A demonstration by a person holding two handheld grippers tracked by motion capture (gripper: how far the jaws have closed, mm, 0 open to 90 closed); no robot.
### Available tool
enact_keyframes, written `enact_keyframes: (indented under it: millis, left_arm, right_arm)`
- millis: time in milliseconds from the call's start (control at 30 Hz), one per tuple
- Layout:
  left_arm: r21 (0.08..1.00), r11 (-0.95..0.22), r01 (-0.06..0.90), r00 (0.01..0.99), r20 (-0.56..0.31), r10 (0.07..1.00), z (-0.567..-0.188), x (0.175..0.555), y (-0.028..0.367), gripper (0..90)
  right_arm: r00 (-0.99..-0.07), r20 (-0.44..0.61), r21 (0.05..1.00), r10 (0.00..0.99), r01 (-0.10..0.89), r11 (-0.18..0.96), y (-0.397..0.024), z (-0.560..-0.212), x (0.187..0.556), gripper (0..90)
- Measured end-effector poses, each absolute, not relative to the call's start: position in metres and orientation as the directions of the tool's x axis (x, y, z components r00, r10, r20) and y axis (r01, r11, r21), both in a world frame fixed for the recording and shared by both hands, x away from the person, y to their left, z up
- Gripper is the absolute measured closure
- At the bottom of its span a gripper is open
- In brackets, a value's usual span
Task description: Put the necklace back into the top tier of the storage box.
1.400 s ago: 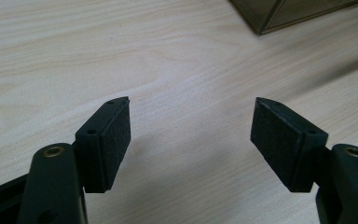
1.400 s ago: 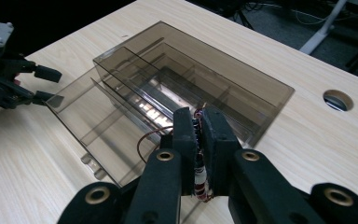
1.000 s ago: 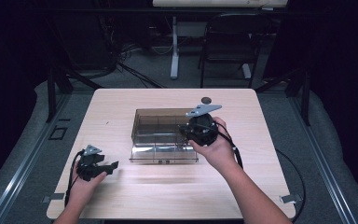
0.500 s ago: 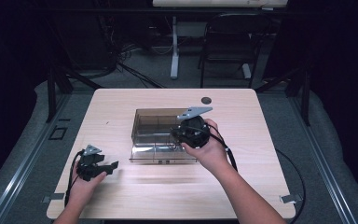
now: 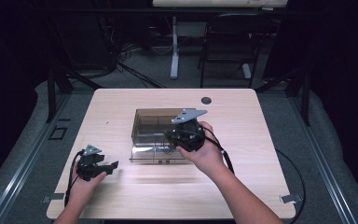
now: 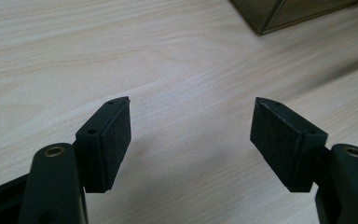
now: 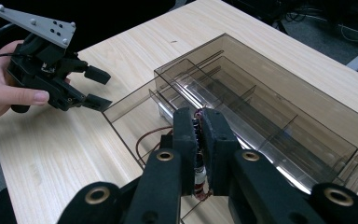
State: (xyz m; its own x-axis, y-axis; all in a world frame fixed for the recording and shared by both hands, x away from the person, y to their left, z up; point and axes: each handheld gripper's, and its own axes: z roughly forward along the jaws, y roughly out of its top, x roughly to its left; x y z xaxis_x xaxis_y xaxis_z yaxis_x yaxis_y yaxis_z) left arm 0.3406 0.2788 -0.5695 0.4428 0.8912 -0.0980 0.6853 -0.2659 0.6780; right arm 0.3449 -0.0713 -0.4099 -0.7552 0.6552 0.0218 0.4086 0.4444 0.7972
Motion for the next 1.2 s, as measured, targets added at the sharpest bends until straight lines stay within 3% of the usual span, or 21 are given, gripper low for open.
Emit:
enact_keyframes:
  millis: [1200]
  left_arm:
    - [0.676,-0.267,0.687,0.442,-0.097,0.892,-0.570,0.341,0.279,29.1]
  right_arm:
    - [-0.745,0.025,0.756,0.666,0.450,0.475,-0.064,-0.441,0.351,84.9]
